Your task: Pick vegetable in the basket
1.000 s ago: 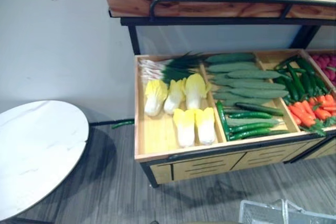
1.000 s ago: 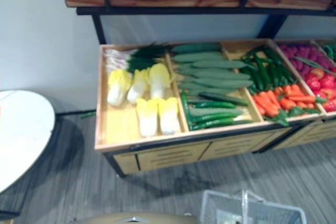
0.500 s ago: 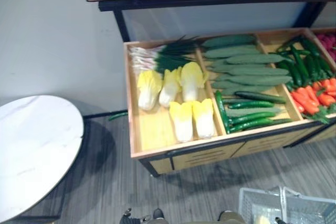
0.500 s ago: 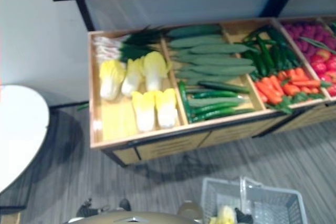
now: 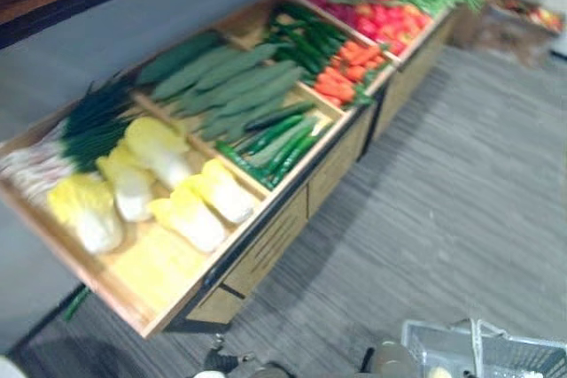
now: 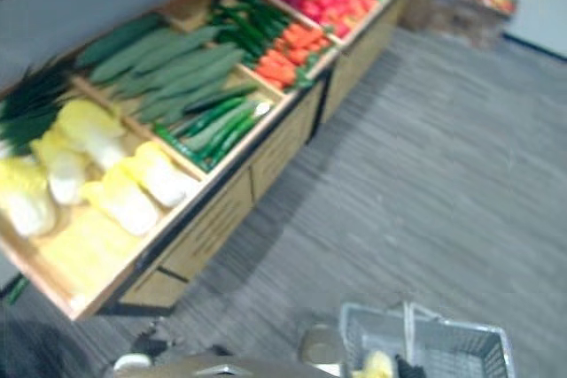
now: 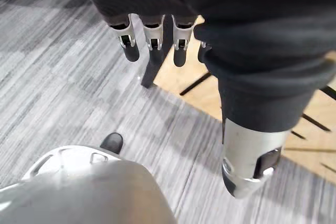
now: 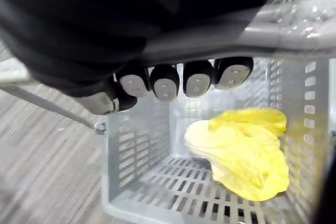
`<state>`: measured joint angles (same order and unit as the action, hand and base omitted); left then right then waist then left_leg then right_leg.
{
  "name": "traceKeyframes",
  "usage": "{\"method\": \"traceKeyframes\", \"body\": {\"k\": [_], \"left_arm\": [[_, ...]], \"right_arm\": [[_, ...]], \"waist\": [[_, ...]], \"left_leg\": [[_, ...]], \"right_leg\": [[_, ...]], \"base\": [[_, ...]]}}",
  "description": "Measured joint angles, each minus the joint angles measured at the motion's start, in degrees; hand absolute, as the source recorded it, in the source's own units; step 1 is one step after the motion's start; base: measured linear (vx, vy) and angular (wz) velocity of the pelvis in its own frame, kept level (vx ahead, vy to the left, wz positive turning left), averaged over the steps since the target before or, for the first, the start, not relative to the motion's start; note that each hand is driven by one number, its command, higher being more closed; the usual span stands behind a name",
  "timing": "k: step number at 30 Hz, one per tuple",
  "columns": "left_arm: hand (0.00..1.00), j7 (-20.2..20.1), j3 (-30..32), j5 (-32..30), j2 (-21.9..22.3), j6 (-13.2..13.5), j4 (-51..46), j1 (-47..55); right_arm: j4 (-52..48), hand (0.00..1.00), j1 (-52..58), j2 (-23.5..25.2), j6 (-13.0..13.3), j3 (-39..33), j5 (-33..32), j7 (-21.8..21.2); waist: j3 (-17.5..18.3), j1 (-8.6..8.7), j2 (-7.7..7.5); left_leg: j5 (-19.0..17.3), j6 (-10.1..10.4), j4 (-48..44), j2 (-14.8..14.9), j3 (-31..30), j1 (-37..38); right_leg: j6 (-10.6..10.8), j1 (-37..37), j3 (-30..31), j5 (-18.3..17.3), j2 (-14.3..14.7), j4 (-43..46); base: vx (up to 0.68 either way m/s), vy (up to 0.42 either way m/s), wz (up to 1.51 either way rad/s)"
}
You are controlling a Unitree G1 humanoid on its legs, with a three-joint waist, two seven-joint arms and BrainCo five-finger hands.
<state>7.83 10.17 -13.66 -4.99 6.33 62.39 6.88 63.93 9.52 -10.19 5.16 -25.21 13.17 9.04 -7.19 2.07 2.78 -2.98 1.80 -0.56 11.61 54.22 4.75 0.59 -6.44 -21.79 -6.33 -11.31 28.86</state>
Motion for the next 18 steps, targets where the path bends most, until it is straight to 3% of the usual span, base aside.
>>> {"method": "traceKeyframes", "body": {"k": [1,2,3,6,11,12,13,14,16,17,18], "left_arm": [[0.00,-0.05,0.44,0.00,-0.68,-0.11,0.02,-1.12],[0.00,-0.10,0.38,-0.01,-1.57,-0.17,0.01,-1.24],[0.00,-0.09,0.93,-0.02,-2.63,-0.23,0.26,-1.32],[0.00,0.10,0.56,-0.07,-1.22,-0.26,1.05,-2.96],[0.00,0.57,0.21,-0.26,0.78,-0.33,1.08,-3.88],[0.00,0.69,0.26,-0.30,0.74,-0.39,1.07,-3.87],[0.00,0.85,0.55,-0.48,0.77,-0.60,0.91,-3.81],[0.00,0.96,0.84,-0.48,0.79,-0.64,0.73,-3.82],[0.00,1.10,1.67,-0.43,0.85,-0.66,-0.88,-3.29],[0.00,1.54,2.01,0.13,1.29,-0.39,-1.50,-3.15],[0.00,2.05,2.46,0.17,1.65,-0.19,-1.41,-2.98]], "right_arm": [[0.58,1.00,-0.13,0.37,-0.09,-0.40,-0.08,-0.02],[1.44,1.00,-0.36,0.73,-0.23,-0.47,-0.10,-0.01],[1.56,1.00,-1.10,1.49,-0.27,0.63,0.05,-0.17],[1.16,1.00,-0.54,1.51,-0.21,3.17,0.30,-0.32],[1.13,1.00,0.62,1.04,0.49,4.08,0.24,-0.29],[1.03,1.00,0.55,1.02,0.77,4.36,0.24,-0.29],[1.03,1.00,0.44,0.95,1.35,4.89,0.25,-0.32],[1.03,1.00,0.26,0.90,1.41,4.86,0.28,-0.34],[1.12,1.00,-0.96,0.25,1.66,5.53,0.31,-0.37],[1.27,1.00,-2.13,-0.47,1.70,5.74,0.27,-0.48],[1.36,1.00,-3.09,-1.27,1.69,5.86,0.31,-0.47]], "waist": [[-0.24,0.82,-2.61],[-0.28,0.87,-3.54],[-0.16,0.66,-4.40],[-0.36,1.38,-3.24],[0.02,3.84,-1.37],[0.09,4.06,-0.97],[-0.31,3.89,-1.65],[-0.53,3.83,-1.72],[-1.44,3.18,-3.04],[-1.57,2.15,-2.90],[-1.75,1.86,-2.52]], "left_leg": [[-0.23,-0.37,-2.20,-1.16,3.29,0.12],[-0.31,-0.45,-3.62,-0.73,4.67,0.11],[-0.47,-0.20,-6.44,1.28,7.15,-0.43],[0.05,0.63,-10.07,5.89,9.69,-0.64],[1.28,1.76,-14.16,11.74,9.79,-0.43],[1.77,1.95,-14.90,12.18,9.74,-0.29],[2.98,2.01,-16.18,12.71,8.96,0.14],[3.58,2.38,-17.06,13.05,7.45,0.21],[5.34,1.95,-19.76,11.91,-4.81,-1.17],[2.99,3.55,-18.53,7.33,-18.07,-1.97],[1.37,3.89,-18.14,4.45,-25.95,-2.14]], "right_leg": [[2.99,1.00,-1.41,-3.60,-4.30,0.67],[4.61,1.82,-1.72,-4.84,-4.51,-1.97],[4.11,2.55,-3.53,-5.71,-2.70,-6.67],[3.45,4.90,-3.41,-5.32,2.69,-15.79],[2.85,5.17,-2.97,-5.32,7.14,-16.82],[2.20,4.84,-2.57,-5.57,7.44,-16.72],[0.40,4.63,-0.79,-5.85,7.82,-16.61],[-0.07,4.67,0.04,-5.57,7.91,-16.53],[-0.72,4.36,4.75,-5.18,7.80,-15.65],[-1.73,3.58,9.14,-4.35,7.51,-15.72],[-1.22,3.51,11.61,-3.83,7.66,-16.57]], "base": [[-0.06,-0.204,-1.08],[-0.01,-0.372,-1.23],[-0.01,-0.366,-1.16],[-0.05,-0.373,-0.90],[-0.12,-0.169,-0.19],[-0.18,-0.143,-0.34],[-0.14,-0.109,-0.40],[-0.13,-0.143,-0.73],[-0.07,-0.098,-1.06],[-0.04,-0.006,-1.47],[-0.06,0.047,-1.74]]}}
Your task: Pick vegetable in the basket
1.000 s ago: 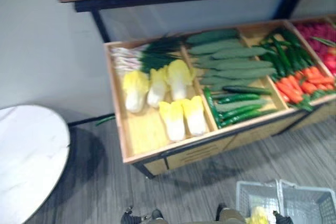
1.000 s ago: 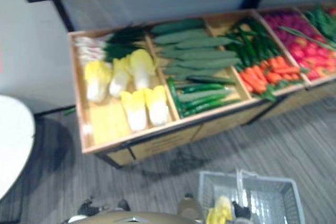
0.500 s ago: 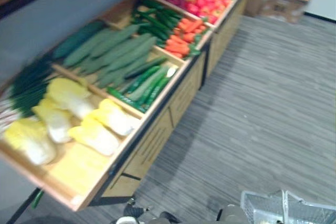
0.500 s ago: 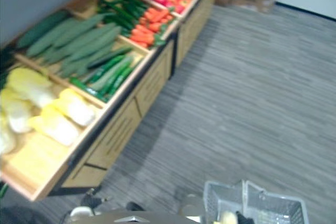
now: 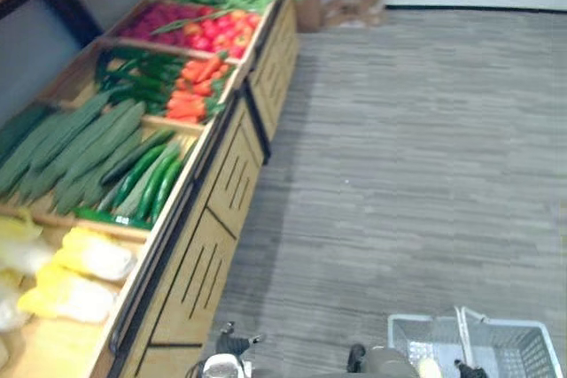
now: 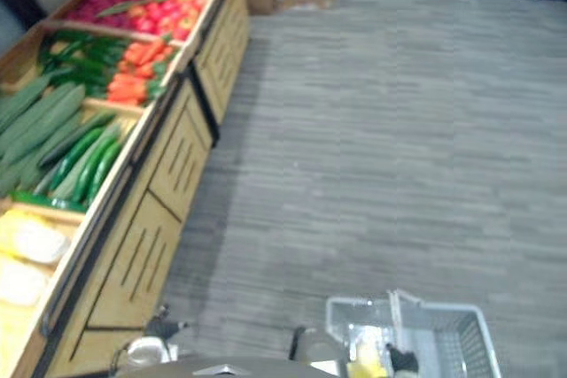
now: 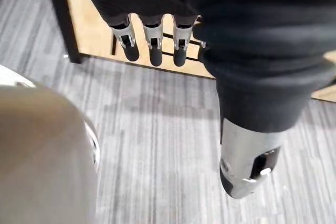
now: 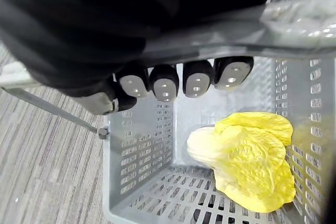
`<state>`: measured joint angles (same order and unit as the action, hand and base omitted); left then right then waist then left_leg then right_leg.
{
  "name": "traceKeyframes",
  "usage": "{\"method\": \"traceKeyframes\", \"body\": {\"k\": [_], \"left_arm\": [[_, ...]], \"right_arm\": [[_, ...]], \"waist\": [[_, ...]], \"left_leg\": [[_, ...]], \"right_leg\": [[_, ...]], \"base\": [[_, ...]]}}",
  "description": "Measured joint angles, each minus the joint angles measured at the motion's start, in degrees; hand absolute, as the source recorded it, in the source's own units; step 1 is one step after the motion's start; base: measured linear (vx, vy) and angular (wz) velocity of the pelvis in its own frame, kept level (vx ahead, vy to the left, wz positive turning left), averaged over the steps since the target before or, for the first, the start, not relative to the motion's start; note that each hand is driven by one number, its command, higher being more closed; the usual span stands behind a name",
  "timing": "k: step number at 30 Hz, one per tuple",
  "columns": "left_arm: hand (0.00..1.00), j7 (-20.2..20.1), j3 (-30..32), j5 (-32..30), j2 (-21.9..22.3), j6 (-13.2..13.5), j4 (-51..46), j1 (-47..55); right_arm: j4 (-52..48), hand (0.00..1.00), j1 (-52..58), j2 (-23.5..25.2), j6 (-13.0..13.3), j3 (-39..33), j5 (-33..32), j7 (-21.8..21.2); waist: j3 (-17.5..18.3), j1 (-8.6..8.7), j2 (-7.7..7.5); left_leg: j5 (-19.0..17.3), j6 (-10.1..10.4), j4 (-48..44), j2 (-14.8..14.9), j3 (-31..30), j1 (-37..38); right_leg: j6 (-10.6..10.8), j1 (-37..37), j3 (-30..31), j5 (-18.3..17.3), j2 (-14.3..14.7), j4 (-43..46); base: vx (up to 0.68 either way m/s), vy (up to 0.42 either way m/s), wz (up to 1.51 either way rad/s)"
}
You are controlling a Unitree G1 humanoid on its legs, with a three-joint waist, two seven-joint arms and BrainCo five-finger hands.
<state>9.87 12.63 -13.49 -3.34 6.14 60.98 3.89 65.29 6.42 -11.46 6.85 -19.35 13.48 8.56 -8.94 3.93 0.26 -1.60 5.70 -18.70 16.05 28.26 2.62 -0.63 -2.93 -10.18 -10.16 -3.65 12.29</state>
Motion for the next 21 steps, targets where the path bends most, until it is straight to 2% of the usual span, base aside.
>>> {"method": "traceKeyframes", "body": {"k": [1,4,6,8,9,12,16,21], "left_arm": [[0.00,0.27,0.25,0.01,0.10,0.06,0.06,0.12],[0.00,0.35,1.11,-0.10,0.19,0.95,0.04,0.44],[0.00,0.35,1.70,-0.13,0.20,0.97,0.07,0.44],[0.00,0.48,2.64,-0.27,0.36,1.04,-0.01,0.26],[0.00,0.66,3.50,-0.33,0.35,1.17,-0.03,0.07],[0.00,1.03,3.72,-0.77,-0.61,1.08,0.65,0.44],[0.00,1.00,3.15,-1.67,-0.72,0.88,1.49,0.86],[0.00,0.94,-1.19,-3.11,-1.79,0.93,1.85,0.77]], "right_arm": [[-0.02,1.00,-0.24,-0.51,0.29,0.31,0.02,-0.18],[0.26,1.00,0.63,-0.50,0.86,-0.29,0.03,-0.32],[0.41,1.00,1.20,-0.50,0.81,-0.37,0.03,-0.31],[0.88,1.00,1.23,-0.59,0.82,-0.35,0.04,-0.29],[0.91,1.00,1.38,-0.43,0.82,-0.33,0.04,-0.29],[0.91,1.00,1.75,-0.21,0.79,0.25,0.07,-0.29],[0.85,1.00,1.94,0.21,0.82,0.23,0.07,-0.22],[0.70,1.00,2.21,0.16,0.89,0.73,0.07,-0.24]], "waist": [[-0.12,0.16,0.26],[-0.33,0.18,0.61],[-0.28,0.09,0.50],[-0.63,-0.37,1.10],[-0.86,-1.06,0.68],[-0.98,-1.59,0.44],[-0.59,-1.02,0.98],[0.07,-1.05,0.66]], "left_leg": [[-1.16,0.13,0.53,-2.39,-5.15,-0.07],[-1.26,0.34,2.66,-2.72,-9.76,-0.95],[-1.72,1.00,3.88,-3.98,-13.95,-0.92],[-1.63,0.97,4.76,-6.09,-18.07,-1.18],[-1.63,0.97,4.51,-7.05,-18.02,-1.67],[-2.20,0.89,4.57,-8.49,-17.93,-1.24],[-3.60,1.15,8.97,-8.62,-17.88,1.48],[-4.51,0.51,14.69,-9.59,-18.04,3.61]], "right_leg": [[0.51,0.12,2.76,0.81,0.56,-1.12],[1.00,0.11,6.19,1.58,2.31,-2.55],[1.44,-0.45,7.98,1.85,2.33,-2.59],[2.72,-2.15,10.31,3.11,1.72,-3.38],[3.70,-2.43,11.40,4.42,1.18,-4.68],[3.68,-1.47,13.27,7.20,0.00,-7.34],[4.00,-0.74,12.43,7.43,-0.08,-7.90],[5.00,-0.83,11.07,8.07,-0.47,-8.11]], "base": [[-0.05,0.057,-1.24],[-0.05,0.098,-0.84],[0.03,0.136,-0.42],[0.02,0.162,-0.41],[0.02,0.171,-0.40],[0.04,0.170,-0.28],[0.03,0.145,0.02],[-0.03,0.111,0.14]]}}
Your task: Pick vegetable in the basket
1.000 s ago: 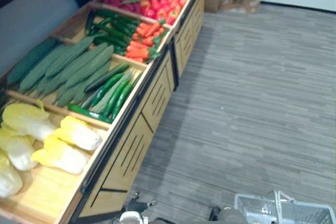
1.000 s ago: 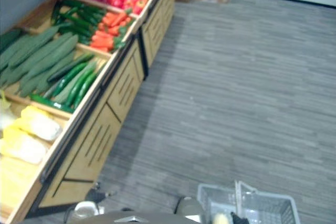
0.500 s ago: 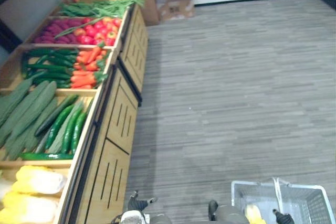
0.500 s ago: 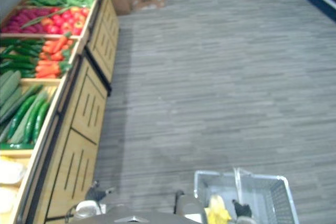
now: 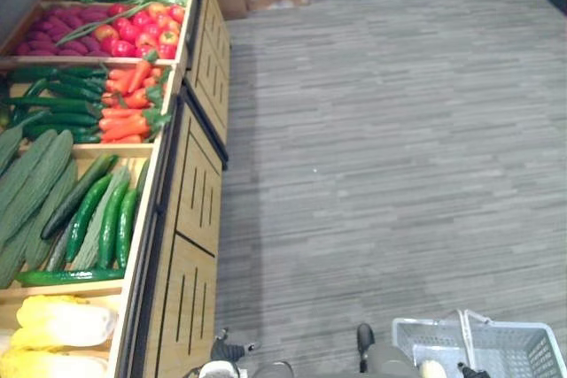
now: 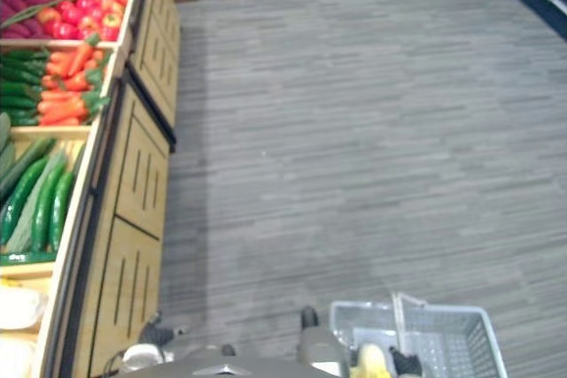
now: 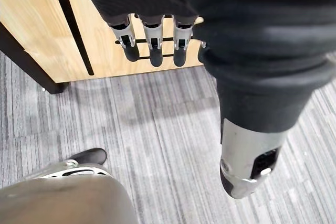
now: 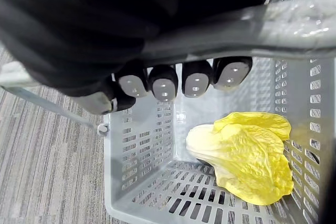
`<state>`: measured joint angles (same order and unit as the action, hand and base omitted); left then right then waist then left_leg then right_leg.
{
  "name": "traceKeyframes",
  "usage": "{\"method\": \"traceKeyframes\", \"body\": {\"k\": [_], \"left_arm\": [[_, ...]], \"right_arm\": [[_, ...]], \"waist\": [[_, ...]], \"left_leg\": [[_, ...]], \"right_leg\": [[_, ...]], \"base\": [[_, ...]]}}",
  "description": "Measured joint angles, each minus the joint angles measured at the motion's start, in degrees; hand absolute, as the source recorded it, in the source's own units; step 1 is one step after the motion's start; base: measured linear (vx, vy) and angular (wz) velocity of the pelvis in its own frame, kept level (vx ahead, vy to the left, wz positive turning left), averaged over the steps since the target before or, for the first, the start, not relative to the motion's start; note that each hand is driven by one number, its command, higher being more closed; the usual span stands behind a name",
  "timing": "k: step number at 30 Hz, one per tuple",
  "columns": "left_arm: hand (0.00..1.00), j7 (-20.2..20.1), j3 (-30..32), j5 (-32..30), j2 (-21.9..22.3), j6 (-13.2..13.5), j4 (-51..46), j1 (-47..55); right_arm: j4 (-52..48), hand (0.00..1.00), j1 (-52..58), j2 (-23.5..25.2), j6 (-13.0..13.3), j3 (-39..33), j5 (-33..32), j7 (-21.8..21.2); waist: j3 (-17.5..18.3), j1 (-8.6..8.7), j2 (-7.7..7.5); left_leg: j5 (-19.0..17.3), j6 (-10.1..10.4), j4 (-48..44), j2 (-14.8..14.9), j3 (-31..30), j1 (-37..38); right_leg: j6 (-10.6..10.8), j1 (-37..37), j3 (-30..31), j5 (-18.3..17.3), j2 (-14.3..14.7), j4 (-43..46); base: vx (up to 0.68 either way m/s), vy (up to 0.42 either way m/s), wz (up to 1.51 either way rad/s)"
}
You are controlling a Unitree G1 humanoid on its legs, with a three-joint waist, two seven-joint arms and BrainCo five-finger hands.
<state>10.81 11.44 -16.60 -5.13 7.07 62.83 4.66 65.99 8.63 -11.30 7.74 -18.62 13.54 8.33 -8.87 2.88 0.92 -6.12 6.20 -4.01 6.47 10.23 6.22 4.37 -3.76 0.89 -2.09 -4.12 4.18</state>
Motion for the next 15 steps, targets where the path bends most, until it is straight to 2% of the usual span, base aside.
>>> {"method": "traceKeyframes", "body": {"k": [4,6,8,10,12,15], "left_arm": [[0.00,-0.02,-1.63,0.03,-0.43,-0.01,0.03,0.14],[0.00,-0.14,-2.64,0.04,-1.71,-0.06,0.60,0.34],[0.00,-0.40,-2.68,0.03,-1.93,-0.07,0.68,0.95],[0.00,-0.57,-2.66,0.03,-2.06,-0.05,0.65,1.44],[0.00,-1.10,-2.66,0.02,-2.10,-0.05,0.67,2.09],[0.00,-1.27,-2.64,-0.06,-2.12,-0.07,0.90,2.74]], "right_arm": [[-0.36,1.00,-0.38,0.20,0.10,0.06,-0.06,-0.03],[-0.34,1.00,-0.78,0.88,0.08,0.68,-0.11,-0.05],[-0.28,1.00,-0.37,1.44,0.04,0.73,-0.17,-0.05],[-0.29,1.00,-0.17,1.49,-0.05,0.68,-0.50,-0.05],[-0.29,1.00,0.30,1.42,-0.07,0.50,-0.62,-0.05],[-0.27,1.00,0.72,1.26,-0.10,0.50,-0.62,-0.08]], "waist": [[-0.04,-0.31,-0.21],[0.21,-1.32,-1.40],[0.66,-1.30,-2.13],[0.72,-1.31,-2.21],[1.03,-1.35,-2.17],[1.25,-1.39,-2.14]], "left_leg": [[-4.01,-0.90,0.08,0.45,1.29,-0.27],[-4.04,-1.00,-0.49,-0.22,3.18,-1.02],[-4.08,-1.20,-1.21,-0.62,3.54,-1.26],[-3.94,-1.45,-1.19,-0.78,3.79,-1.40],[-3.81,-1.61,-1.10,-0.84,3.53,-2.09],[-3.80,-1.56,-0.89,-0.83,3.06,-2.06]], "right_leg": [[0.65,-2.14,0.90,0.41,0.46,1.96],[1.31,-3.42,2.17,1.06,0.17,2.45],[1.51,-3.59,2.46,1.89,-0.37,1.58],[1.38,-3.68,1.72,1.76,-1.10,0.82],[1.68,-4.08,-1.80,1.53,-2.22,0.45],[1.73,-4.05,-2.79,1.64,-2.30,0.87]], "base": [[-0.11,0.096,-0.12],[-0.15,0.037,-0.38],[-0.11,0.027,-0.19],[-0.08,0.021,-0.05],[-0.07,0.000,0.03],[0.00,-0.021,0.07]]}}
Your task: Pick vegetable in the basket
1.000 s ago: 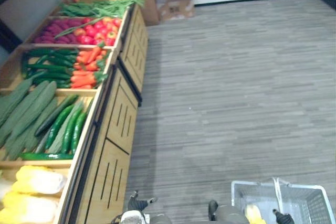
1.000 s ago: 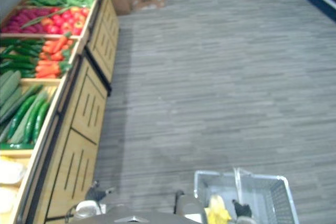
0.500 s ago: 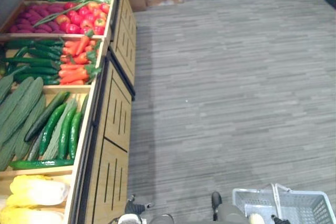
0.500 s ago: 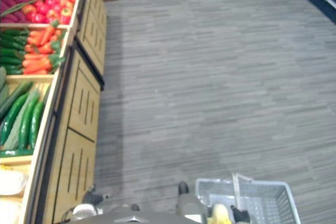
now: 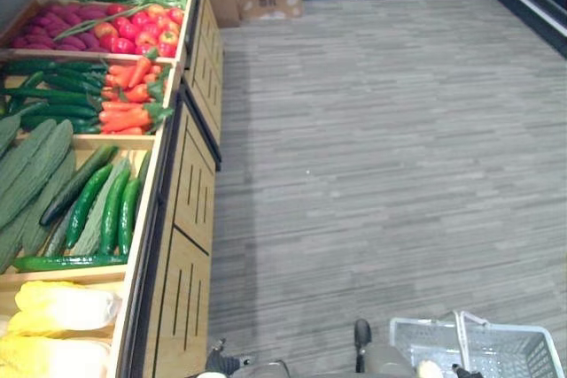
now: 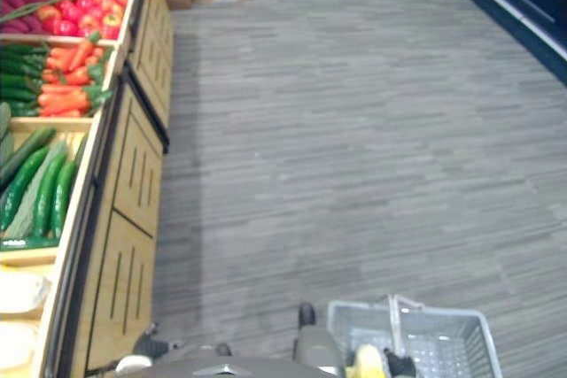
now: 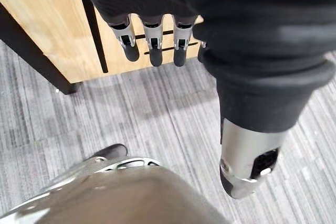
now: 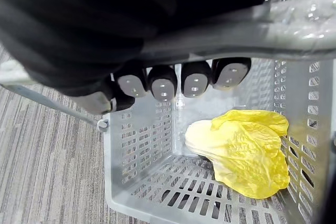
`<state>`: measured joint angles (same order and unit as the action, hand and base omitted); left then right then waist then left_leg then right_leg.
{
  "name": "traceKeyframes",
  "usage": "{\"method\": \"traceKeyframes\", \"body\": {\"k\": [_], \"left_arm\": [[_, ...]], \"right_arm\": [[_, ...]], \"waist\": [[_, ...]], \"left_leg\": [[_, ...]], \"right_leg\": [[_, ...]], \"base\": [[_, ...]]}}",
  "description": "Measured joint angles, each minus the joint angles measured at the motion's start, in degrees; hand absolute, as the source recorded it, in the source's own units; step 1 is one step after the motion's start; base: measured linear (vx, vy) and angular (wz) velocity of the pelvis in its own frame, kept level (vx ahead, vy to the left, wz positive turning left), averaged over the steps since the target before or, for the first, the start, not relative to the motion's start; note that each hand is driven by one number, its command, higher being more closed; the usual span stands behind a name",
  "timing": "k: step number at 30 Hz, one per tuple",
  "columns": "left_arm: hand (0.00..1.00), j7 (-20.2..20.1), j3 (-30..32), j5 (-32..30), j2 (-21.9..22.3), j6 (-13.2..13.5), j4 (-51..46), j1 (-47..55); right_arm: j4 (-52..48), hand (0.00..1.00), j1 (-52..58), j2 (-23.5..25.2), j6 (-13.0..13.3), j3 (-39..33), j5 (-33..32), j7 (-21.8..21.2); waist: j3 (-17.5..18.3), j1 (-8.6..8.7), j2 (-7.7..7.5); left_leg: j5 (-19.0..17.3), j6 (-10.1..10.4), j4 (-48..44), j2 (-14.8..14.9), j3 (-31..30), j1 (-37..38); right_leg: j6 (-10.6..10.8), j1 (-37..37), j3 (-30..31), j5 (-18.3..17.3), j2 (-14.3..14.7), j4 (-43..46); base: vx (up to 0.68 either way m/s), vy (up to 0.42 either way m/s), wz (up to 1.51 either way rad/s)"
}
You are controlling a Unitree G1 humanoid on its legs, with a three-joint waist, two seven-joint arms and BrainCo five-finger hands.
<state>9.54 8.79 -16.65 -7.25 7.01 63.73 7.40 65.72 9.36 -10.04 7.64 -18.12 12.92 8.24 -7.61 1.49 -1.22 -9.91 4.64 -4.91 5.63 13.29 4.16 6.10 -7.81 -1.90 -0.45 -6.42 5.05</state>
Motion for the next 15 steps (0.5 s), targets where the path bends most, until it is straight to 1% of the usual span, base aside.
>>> {"method": "traceKeyframes", "body": {"k": [2,3,4,5,6,7,8,9,10,11,12,14,15], "left_arm": [[0.00,-0.06,0.02,-0.15,-0.01,0.00,-0.02,0.14],[0.00,-0.20,0.02,-0.55,-0.22,-0.01,-0.03,0.15],[0.00,-0.33,-0.01,-0.59,-0.39,0.00,-0.08,0.14],[0.00,-0.48,-0.15,-0.69,-0.31,-0.02,-0.12,0.08],[0.00,-0.63,0.09,-0.93,-0.19,-0.06,-0.12,0.61],[0.00,-0.71,0.11,-1.08,-0.20,-0.06,-0.12,0.90],[0.00,-0.78,0.43,-1.19,0.12,-0.14,-0.13,1.33],[0.00,-0.75,0.68,-1.22,0.11,-0.33,-0.23,1.73],[0.00,-0.76,0.67,-1.36,0.03,-0.45,-0.43,1.70],[0.00,-0.79,0.70,-1.63,-0.04,-0.61,-0.50,1.20],[0.00,-0.77,0.72,-1.62,0.00,-0.66,-0.53,0.43],[0.00,-0.79,0.88,-1.63,0.02,-0.79,-0.52,-0.52],[0.00,-0.78,1.31,-1.63,0.09,-0.88,-0.54,-1.21]], "right_arm": [[-0.03,1.00,-0.03,-0.01,0.00,-0.07,-0.05,-0.02],[-0.11,1.00,0.01,0.47,0.00,-0.27,-0.37,-0.03],[-0.22,1.00,0.00,0.64,0.00,-0.72,-0.46,-0.03],[-0.59,1.00,-0.07,0.90,-0.01,-1.77,-0.53,-0.03],[-1.18,1.00,-0.43,1.21,-0.15,-2.07,-0.57,-0.04],[-1.90,1.00,-0.36,1.63,-0.16,-2.12,-0.63,-0.03],[-2.49,1.00,-0.32,1.93,-0.13,-2.09,-0.90,-0.02],[-2.80,1.00,-0.04,2.75,-0.08,-1.74,-1.83,-0.03],[-2.95,1.00,-0.03,3.09,-0.07,-1.75,-1.86,-0.03],[-2.99,1.00,-0.28,3.56,-0.05,-1.68,-1.88,-0.03],[-2.94,1.00,-0.52,3.81,0.06,-1.68,-1.88,-0.03],[-2.40,1.00,-0.56,3.78,0.03,-1.58,-1.81,-0.09],[-1.77,1.00,-0.53,3.78,-0.22,-1.67,-1.81,-0.14]], "waist": [[-0.02,0.00,-0.11],[0.14,0.00,-0.49],[0.16,0.00,-0.64],[-0.04,-0.17,-0.88],[-0.30,-0.29,-1.08],[-0.62,-0.30,-0.88],[-1.35,-0.29,-0.51],[-1.28,-0.16,-0.99],[-1.33,-0.12,-1.08],[-1.28,-0.09,-1.11],[-1.28,-0.05,-1.02],[-1.33,0.07,-1.00],[-1.29,0.05,-1.21]], "left_leg": [[-0.14,0.03,0.06,-0.48,-0.60,0.04],[-0.56,-0.44,-0.02,-1.10,-1.45,0.05],[-0.98,-0.85,0.00,-1.55,-1.61,0.24],[-1.34,-1.53,0.71,-1.90,-2.09,1.21],[-1.54,-1.85,0.92,-2.09,-1.84,2.40],[-1.83,-2.26,1.02,-2.08,-1.69,3.54],[-2.09,-2.79,1.61,-1.72,-1.22,6.48],[-2.66,-3.20,1.85,-1.24,-0.91,8.41],[-2.98,-3.19,1.94,-0.98,-0.92,9.02],[-3.49,-2.86,2.10,-0.25,-0.91,9.21],[-3.76,-2.50,2.81,0.53,-1.02,8.99],[-4.44,-1.42,3.13,1.31,-1.54,8.97],[-5.19,-0.25,3.60,1.45,-1.89,9.34]], "right_leg": [[-0.14,-0.28,-0.34,-0.37,-0.30,1.76],[0.51,-1.01,-0.63,-1.78,-1.08,4.20],[0.82,-1.38,-0.79,-2.26,-1.62,5.83],[1.48,-3.52,-0.77,-2.89,-2.39,11.58],[0.78,-7.22,-1.33,-2.41,-2.79,20.46],[0.32,-8.28,-1.58,-1.78,-3.02,24.21],[0.40,-9.92,-2.07,-0.42,-3.71,30.41],[-0.50,-11.14,-4.19,-1.56,-4.69,34.26],[-1.22,-11.50,-5.36,-2.03,-4.87,34.46],[-1.49,-12.93,-7.63,-2.19,-4.71,32.35],[-1.07,-14.09,-9.10,-1.79,-3.94,26.41],[0.25,-14.10,-8.79,-0.52,-2.56,14.54],[1.62,-13.70,-7.39,1.09,-1.95,4.78]], "base": [[0.03,0.022,0.13],[0.04,0.043,0.20],[0.04,0.057,0.18],[0.02,0.041,0.06],[0.01,0.039,0.01],[0.02,0.039,-0.12],[0.08,0.054,-0.10],[0.10,0.051,-0.09],[0.16,0.040,0.00],[0.22,0.006,0.02],[0.25,-0.021,0.04],[0.28,-0.090,0.11],[0.58,-0.228,0.24]]}}
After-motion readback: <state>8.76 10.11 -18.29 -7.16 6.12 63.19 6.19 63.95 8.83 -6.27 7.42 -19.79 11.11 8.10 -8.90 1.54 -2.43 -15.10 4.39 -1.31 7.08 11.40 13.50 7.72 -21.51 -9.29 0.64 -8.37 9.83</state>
